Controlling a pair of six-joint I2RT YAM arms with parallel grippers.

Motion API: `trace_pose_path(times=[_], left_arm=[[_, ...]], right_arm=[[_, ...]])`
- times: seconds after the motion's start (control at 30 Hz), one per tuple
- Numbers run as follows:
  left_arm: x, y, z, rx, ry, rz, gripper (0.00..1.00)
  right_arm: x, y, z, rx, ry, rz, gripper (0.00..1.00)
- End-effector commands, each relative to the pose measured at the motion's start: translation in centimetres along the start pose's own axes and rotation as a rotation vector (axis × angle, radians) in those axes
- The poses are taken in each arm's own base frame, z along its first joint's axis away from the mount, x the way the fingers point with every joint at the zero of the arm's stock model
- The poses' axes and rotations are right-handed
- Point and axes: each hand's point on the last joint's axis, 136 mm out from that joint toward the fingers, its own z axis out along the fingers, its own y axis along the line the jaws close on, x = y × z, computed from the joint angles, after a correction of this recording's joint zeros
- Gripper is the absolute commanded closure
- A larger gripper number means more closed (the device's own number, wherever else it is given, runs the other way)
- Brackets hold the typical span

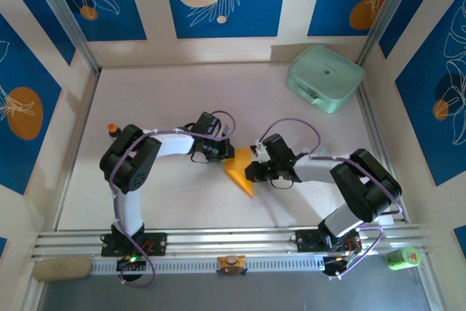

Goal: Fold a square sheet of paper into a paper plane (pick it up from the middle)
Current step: Third fold the triangle at the center of the table.

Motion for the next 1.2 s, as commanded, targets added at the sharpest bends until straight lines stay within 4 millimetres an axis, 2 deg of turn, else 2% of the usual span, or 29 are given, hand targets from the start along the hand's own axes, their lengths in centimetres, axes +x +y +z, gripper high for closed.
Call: trace_pose_path(times=[0.0,0.6,0.7,0.77,0.9,1.03,1.17], left_arm=[[0.0,0.5,-0.7,-0.019,-0.001,-0.012,0.88],[-0.4,0.2,-0.8,-0.02,-0.006,0.001,0.88],[-1.3,-0.2,-1.4,-0.024,-0.022,0.019,0.82],[-2.1,-0.8,-2.2,-0.019,-0.043,0.033,0.74],[-3.6,-1.8,-4.4,-0.043,-0.094,0.068,0.62],[-3.7,-2.6,-6.2,-0.048,-0.142,0.085,0.61],[-2.5,-3.2,-7.0,0.013,-0.158,0.063,0.72]], right_arm=[[0.9,-0.3,0.0,0.01,0.029,0.027,1.0],[1.1,-1.5,0.7,0.046,0.044,0.053,1.0],[1.0,-1.4,0.9,0.041,0.047,0.053,1.0],[0.9,-1.4,0.9,0.039,0.046,0.052,1.0],[0.4,-1.3,1.2,0.039,0.041,0.056,1.0],[-0.6,-1.5,1.6,0.054,0.03,0.057,1.0],[-1.6,-1.5,2.0,0.045,0.024,0.053,1.0]])
